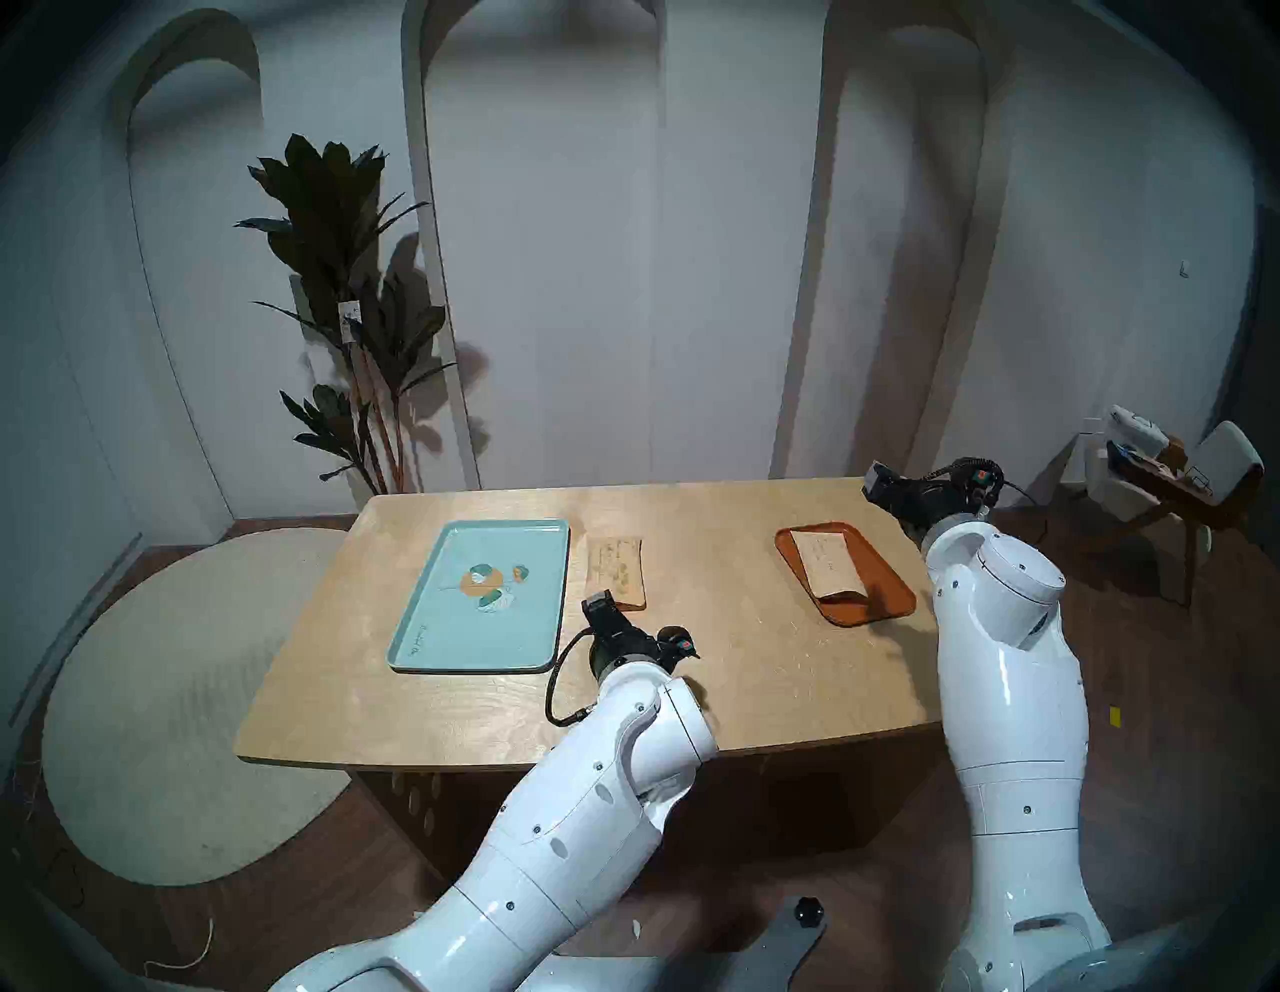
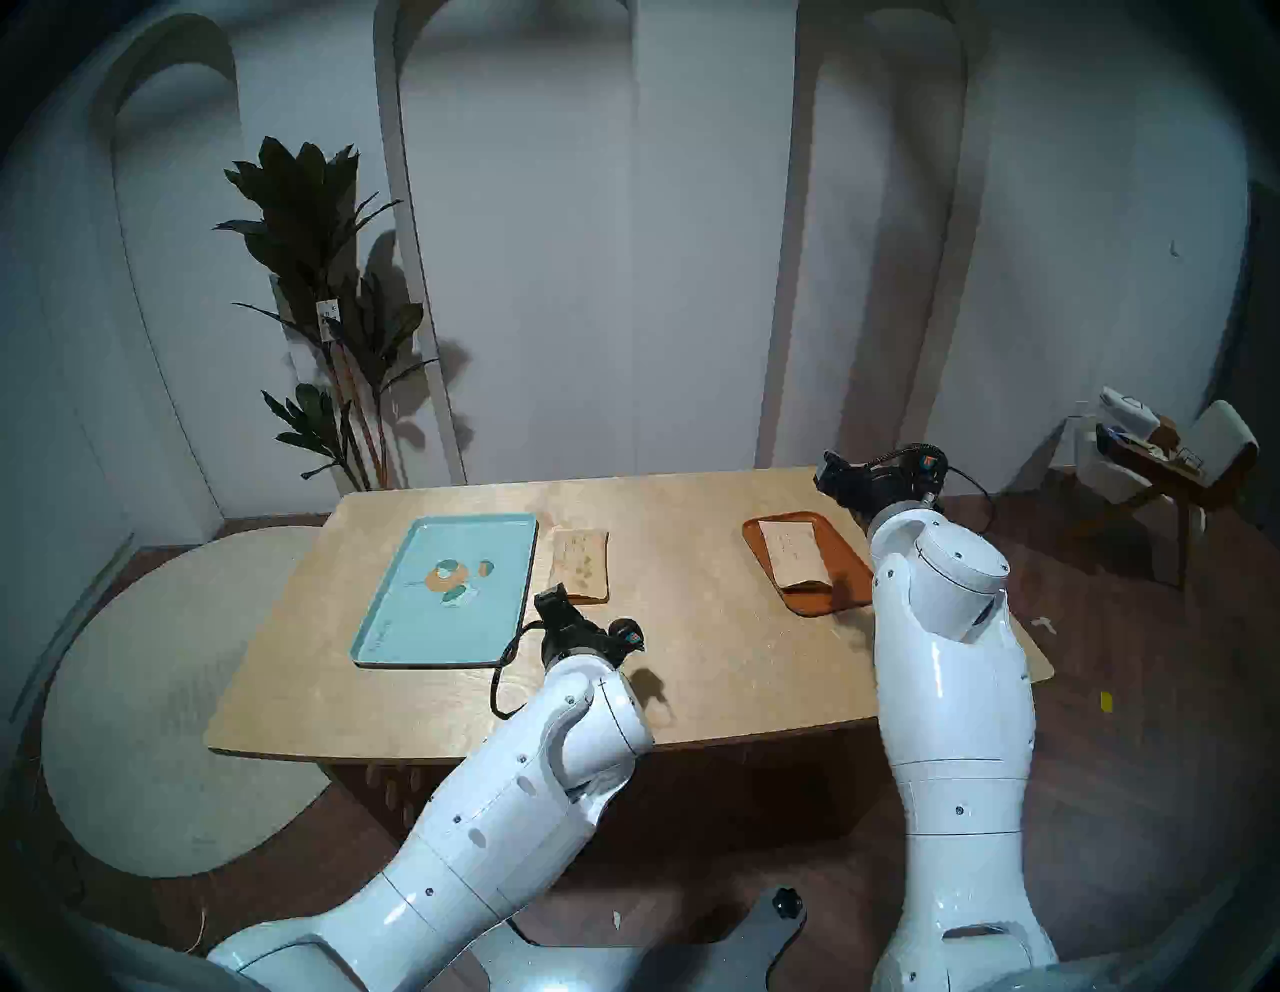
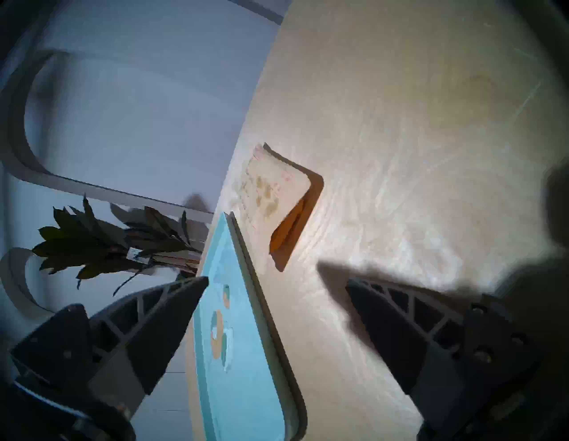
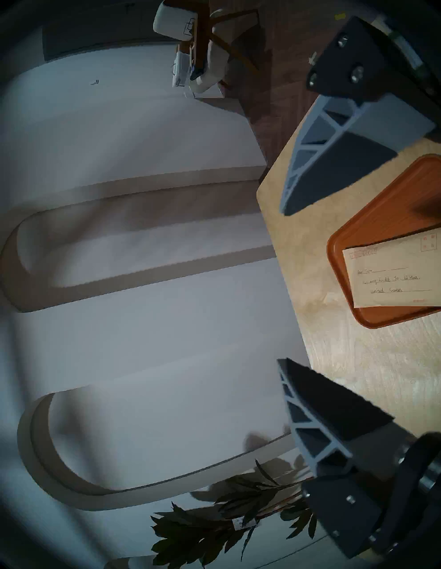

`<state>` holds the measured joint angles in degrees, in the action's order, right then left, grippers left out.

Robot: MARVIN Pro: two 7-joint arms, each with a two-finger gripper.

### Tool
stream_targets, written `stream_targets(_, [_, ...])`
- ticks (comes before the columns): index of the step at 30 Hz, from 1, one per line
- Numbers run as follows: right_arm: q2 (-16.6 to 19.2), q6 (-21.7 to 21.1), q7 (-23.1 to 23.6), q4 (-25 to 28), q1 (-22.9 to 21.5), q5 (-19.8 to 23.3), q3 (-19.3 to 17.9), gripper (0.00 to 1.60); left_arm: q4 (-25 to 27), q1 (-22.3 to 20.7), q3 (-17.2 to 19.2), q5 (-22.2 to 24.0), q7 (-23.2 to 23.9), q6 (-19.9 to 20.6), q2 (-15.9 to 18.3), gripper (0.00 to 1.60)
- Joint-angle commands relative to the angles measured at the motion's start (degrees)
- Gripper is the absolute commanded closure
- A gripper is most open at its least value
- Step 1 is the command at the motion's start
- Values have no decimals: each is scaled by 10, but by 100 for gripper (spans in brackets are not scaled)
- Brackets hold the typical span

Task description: Sort the mail into the trays, one tray per recipient

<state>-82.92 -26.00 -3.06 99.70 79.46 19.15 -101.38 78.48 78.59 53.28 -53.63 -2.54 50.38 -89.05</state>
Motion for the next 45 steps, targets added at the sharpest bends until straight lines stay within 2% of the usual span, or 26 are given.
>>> stream_targets(1, [0,7,1,14,-4,1,-1,0,-48,-38,4,-3,-32,-36,-17,0])
stream_targets(9, [0,7,0,14,-4,2,0,0,-74,-70,1,-14,-24,-67,2,0])
stream_targets(17, [1,8,-1,14,-3,3,0,0,-86,-83,7,-13,-18,-82,9,0])
stream_targets(22, [2,8,-1,14,-3,4,1,0,-109,-90,17,-7,-26,-96,1,0])
stream_targets(28, [3,8,-2,14,-3,5,1,0,-165,-111,36,8,-56,-122,-29,0])
stream_targets(34, [3,9,-3,14,-3,6,2,0,-195,-125,44,15,-74,-139,-37,0])
stream_targets(41, [4,9,-3,14,-3,7,2,0,-208,-133,53,25,-82,-150,-41,0])
stream_targets(45, [4,9,-4,14,-2,8,3,0,-197,-133,54,29,-67,-146,-38,0])
